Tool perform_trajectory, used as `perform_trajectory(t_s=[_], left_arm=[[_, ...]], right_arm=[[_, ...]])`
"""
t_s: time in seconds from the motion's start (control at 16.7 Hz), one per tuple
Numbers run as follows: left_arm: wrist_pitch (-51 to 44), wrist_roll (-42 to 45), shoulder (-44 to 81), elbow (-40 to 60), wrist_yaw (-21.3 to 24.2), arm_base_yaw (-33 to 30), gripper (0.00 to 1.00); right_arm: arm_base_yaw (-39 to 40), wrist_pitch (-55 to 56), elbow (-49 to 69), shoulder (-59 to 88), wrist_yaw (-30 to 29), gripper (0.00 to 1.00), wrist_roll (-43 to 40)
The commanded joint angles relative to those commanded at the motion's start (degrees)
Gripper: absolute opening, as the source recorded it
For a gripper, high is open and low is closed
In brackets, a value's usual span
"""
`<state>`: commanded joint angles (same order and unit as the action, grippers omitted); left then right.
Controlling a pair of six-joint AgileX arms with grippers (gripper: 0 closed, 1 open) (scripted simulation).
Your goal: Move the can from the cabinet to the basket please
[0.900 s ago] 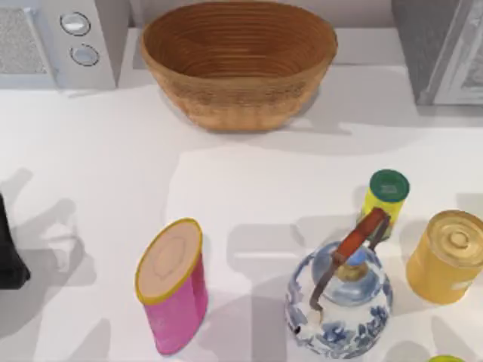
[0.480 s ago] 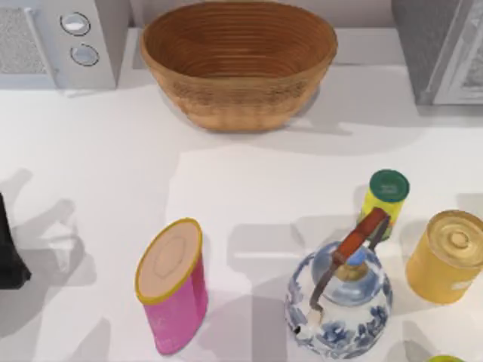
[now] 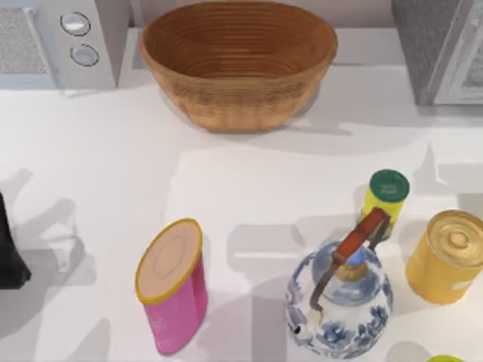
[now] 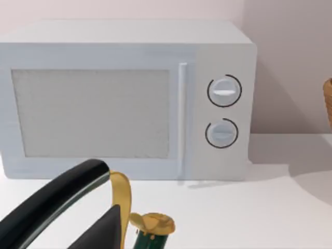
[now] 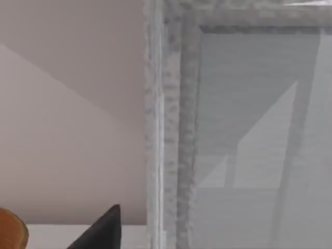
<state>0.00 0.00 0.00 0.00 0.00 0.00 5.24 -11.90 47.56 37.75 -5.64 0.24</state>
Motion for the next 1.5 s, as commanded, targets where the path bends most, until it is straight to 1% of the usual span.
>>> perform_trajectory(t_s=[0.36,0.54,0.66,0.84,1.08,1.2,1.32,1.5], left_arm=[[0.0,0.0,0.0,0.0,0.0,0.0,1.0],[0.0,0.0,0.0,0.0,0.0,0.0,1.0],[0.0,0.0,0.0,0.0,0.0,0.0,1.0],[0.0,0.0,0.0,0.0,0.0,0.0,1.0],[0.0,0.0,0.0,0.0,0.0,0.0,1.0],[0.0,0.0,0.0,0.0,0.0,0.0,1.0],[0.0,0.0,0.0,0.0,0.0,0.0,1.0],[0.0,0.0,0.0,0.0,0.0,0.0,1.0]], right_arm=[[3.3,-7.3,31.8,23.3,-3.4,1.0,0.3],[4.4,-9.9,43.7,31.8,-4.6,1.0,0.5],[5.0,-11.1,49.0,35.7,-5.2,1.0,0.6],[5.3,-12.0,52.2,38.3,-5.6,1.0,0.7],[5.1,-11.9,52.1,38.1,-5.6,1.0,0.6],[6.1,-11.6,52.9,39.0,-6.6,1.0,0.5],[9.3,-10.8,54.8,41.7,-9.8,1.0,0.4],[15.9,-9.3,58.1,46.5,-16.7,1.0,0.5]])
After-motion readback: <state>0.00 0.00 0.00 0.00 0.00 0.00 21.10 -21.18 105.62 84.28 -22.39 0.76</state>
